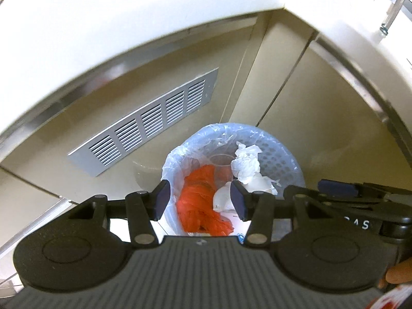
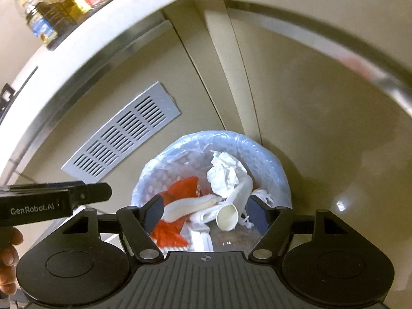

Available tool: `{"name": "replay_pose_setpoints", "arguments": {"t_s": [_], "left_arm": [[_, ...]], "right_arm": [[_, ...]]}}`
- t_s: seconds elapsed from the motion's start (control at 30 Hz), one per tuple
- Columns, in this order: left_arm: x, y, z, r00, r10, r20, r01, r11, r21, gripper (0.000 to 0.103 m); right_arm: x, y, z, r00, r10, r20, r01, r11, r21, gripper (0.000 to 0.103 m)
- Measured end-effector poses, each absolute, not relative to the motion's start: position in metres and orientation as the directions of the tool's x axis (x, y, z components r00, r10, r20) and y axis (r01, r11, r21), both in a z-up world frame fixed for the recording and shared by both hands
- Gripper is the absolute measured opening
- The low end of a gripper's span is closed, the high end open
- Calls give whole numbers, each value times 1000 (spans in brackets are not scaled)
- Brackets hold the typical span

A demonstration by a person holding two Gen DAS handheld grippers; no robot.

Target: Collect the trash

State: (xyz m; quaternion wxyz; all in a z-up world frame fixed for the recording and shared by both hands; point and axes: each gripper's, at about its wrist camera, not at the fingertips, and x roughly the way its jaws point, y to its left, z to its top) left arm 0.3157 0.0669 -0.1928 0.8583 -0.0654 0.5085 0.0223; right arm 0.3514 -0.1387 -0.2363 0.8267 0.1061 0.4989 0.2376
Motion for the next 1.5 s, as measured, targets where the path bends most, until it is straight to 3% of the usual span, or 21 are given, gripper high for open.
{"name": "replay_pose_setpoints", "arguments": {"t_s": [0.37,0.63,1.03,1.5], "left_arm": [[251,37,-125,571,52,-819,-182,981,-64,55],[208,25,-82,623,74,-779,-173,984,-46,65],[152,51,-37,701,9,-713,-53,998,-40,86],[43,103,-17,706,-118,-699,118,992,-47,87]], "right_arm": [[310,-163,-179,375,523,-765,-419,832,363,74],[278,-186,-136,414,545,-729,-418,825,380,74],[206,-183,-97,561,455,-692,-244,889,387,74],[68,-138,-67,628,378,-680,-83,902,424,74]]}}
